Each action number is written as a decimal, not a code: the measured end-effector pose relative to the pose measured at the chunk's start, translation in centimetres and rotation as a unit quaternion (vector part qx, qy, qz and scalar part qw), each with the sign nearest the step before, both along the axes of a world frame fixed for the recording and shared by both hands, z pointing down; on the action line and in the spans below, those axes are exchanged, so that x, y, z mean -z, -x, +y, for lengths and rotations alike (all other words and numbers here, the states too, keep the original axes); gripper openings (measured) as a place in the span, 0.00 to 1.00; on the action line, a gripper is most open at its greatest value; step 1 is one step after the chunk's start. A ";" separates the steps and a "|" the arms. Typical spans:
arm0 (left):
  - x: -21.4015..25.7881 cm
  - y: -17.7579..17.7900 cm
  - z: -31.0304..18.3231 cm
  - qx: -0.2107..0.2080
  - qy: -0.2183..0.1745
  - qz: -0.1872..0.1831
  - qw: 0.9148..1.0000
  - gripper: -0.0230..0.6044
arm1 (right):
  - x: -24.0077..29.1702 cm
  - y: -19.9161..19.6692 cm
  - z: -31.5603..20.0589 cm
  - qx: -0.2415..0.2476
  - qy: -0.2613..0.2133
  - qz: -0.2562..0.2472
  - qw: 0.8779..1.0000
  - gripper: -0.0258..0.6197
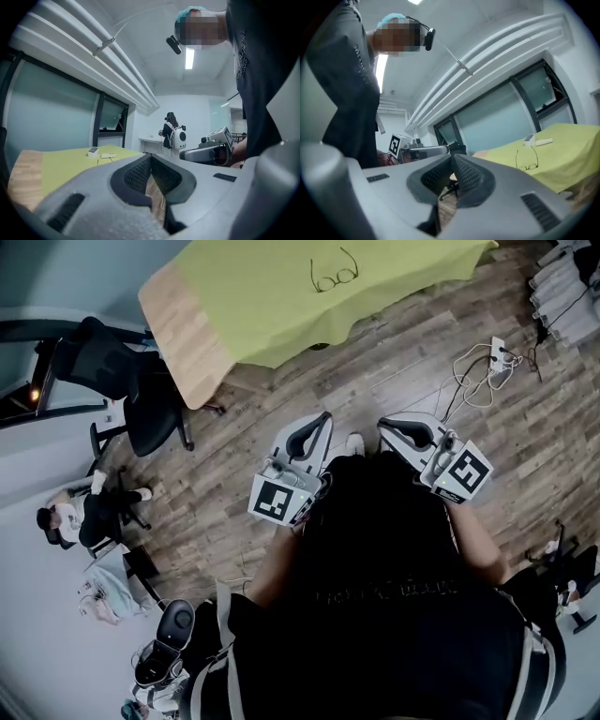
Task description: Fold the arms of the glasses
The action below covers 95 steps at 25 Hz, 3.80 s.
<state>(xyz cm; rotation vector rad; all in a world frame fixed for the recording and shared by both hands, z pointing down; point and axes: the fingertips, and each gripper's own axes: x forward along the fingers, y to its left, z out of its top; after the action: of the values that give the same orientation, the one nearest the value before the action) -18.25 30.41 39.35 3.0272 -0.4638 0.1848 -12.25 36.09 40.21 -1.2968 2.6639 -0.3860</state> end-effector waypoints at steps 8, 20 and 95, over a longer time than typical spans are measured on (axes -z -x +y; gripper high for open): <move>-0.2 -1.7 1.4 0.020 -0.007 -0.013 1.000 0.07 | -1.3 -4.4 1.3 -0.007 0.010 -0.049 0.999 0.09; -0.3 -4.3 0.0 0.033 -0.012 0.007 0.999 0.07 | -2.6 -9.3 0.7 -0.046 0.028 -0.046 0.997 0.09; -9.3 -18.0 -36.4 0.119 0.070 -0.024 0.990 0.06 | -16.4 -20.9 -41.0 0.165 0.180 0.191 0.951 0.09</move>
<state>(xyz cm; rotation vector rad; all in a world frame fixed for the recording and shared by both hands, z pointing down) -0.24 -5.96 48.65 2.8067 -0.7760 0.2627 8.68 -4.89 56.63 -1.0931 3.2755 -0.7674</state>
